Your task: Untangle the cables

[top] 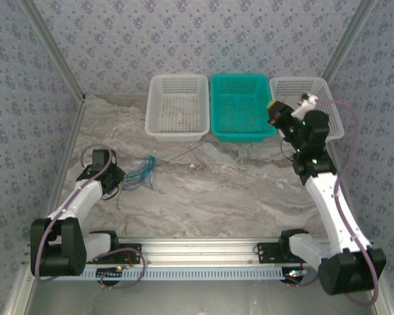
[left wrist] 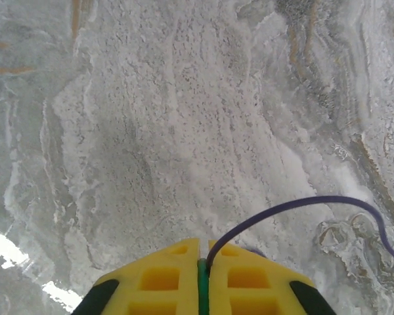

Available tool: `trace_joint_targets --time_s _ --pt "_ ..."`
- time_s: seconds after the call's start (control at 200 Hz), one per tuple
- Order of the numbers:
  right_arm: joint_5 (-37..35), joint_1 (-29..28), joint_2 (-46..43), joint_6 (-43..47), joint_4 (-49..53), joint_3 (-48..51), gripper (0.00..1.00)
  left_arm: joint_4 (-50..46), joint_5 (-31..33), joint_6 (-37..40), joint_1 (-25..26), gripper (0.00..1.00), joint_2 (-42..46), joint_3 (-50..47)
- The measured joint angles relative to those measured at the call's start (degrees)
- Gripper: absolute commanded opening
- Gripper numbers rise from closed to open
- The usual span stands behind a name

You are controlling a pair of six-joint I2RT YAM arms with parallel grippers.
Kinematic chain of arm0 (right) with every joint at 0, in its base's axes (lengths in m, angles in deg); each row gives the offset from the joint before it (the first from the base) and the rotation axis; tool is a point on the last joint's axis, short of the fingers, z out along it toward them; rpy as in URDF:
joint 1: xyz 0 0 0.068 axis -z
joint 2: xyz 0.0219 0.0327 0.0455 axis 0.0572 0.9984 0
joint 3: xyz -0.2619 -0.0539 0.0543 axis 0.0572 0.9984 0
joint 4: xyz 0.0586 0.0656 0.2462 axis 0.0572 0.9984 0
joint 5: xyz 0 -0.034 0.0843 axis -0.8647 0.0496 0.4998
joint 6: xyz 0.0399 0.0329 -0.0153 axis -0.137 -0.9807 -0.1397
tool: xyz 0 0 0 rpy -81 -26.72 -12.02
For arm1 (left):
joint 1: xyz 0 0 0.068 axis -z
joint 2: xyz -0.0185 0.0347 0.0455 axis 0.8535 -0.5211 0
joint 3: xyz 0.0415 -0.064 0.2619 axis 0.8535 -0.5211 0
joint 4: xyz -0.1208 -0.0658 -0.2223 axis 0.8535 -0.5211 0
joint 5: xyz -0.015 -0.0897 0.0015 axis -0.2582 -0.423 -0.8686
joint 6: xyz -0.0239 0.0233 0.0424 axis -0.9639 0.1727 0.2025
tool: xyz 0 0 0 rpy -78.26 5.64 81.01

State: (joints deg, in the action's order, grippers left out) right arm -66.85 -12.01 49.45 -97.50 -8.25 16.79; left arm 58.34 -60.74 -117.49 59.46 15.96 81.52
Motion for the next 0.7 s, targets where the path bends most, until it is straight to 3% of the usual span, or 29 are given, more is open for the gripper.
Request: trace_joint_targets --time_s 0.115,0.245,0.45,0.57,0.7 --pt "5.9 -10.0 6.4 6.9 -0.2 -7.4 0.0 0.2 0.3 1.6 3.5 0.63 0.5 -0.2" --pt "12.6 -18.2 12.0 13.2 0.2 -11.4 0.0 -0.3 0.5 2.8 6.7 0.77 6.0 -0.2" --pt "15.5 -20.3 17.2 17.8 2.7 -12.9 0.0 -0.1 -2.6 9.4 13.6 0.79 13.5 2.0" --pt "15.6 -20.3 18.0 18.4 2.9 -13.2 0.0 -2.3 -4.1 14.6 18.5 0.79 8.7 8.3" --pt "15.8 -20.3 18.3 18.6 2.9 -14.1 0.0 -4.5 -2.7 18.7 20.5 0.81 0.8 13.5"
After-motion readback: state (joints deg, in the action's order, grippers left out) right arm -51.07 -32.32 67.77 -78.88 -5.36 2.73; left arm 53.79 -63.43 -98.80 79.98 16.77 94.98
